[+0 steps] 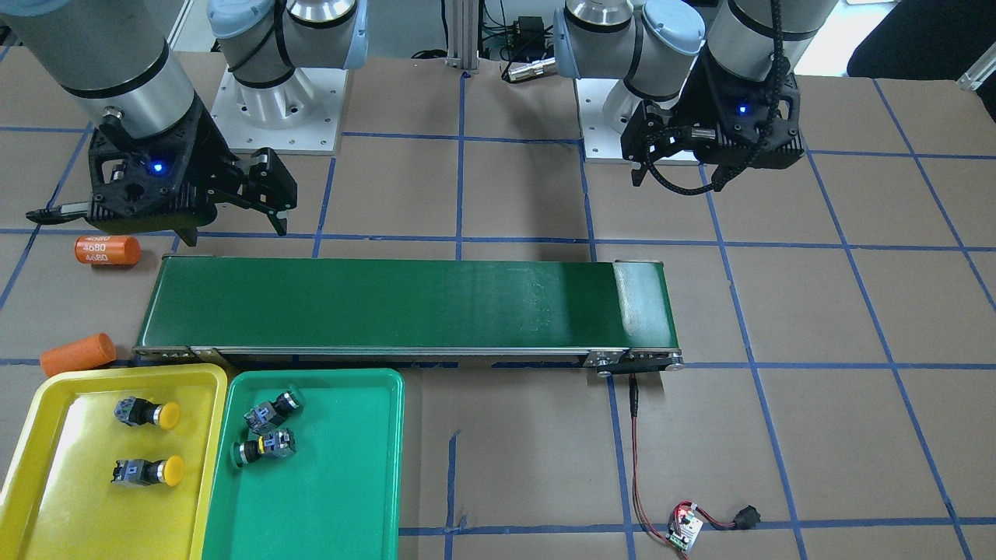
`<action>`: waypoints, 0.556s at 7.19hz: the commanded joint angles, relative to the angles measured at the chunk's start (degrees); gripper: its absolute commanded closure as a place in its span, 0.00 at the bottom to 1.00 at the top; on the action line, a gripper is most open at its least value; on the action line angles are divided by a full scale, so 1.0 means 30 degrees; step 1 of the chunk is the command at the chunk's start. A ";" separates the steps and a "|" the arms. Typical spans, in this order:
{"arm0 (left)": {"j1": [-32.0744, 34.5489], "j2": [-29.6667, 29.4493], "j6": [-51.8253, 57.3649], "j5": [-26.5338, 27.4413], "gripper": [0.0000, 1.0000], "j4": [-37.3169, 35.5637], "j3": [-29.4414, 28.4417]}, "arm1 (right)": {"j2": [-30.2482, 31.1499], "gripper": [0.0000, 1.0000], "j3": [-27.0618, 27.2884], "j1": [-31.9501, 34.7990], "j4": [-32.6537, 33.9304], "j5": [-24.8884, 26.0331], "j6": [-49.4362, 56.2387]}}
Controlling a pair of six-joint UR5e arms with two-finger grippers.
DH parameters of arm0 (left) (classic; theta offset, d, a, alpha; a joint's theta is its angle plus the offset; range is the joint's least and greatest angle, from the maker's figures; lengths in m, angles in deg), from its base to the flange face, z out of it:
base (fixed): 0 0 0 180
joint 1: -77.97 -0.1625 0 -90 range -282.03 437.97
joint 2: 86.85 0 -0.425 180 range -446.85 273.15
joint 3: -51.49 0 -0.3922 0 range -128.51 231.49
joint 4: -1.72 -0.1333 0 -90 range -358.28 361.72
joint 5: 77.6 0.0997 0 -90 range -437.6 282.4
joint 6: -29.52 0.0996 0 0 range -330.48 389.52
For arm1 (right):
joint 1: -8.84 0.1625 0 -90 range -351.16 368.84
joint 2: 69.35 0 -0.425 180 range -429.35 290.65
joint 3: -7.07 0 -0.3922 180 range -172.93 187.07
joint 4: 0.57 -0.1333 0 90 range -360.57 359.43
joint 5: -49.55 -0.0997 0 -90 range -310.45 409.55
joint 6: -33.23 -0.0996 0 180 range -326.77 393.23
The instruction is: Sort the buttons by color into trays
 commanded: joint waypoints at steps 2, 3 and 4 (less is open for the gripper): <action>0.0001 0.0001 0.0000 0.0133 0.00 0.0000 0.0086 | -0.0115 0.00 0.0001 0.0000 -0.0029 -0.0019 0.0103; 0.0001 0.0030 0.0000 0.0134 0.00 0.0029 0.0115 | -0.0144 0.00 0.0088 0.0029 0.0000 0.0068 0.0132; 0.0001 0.0002 0.0000 0.0221 0.00 0.0058 0.0058 | -0.0319 0.00 0.0089 -0.0029 0.0203 -0.0018 0.0133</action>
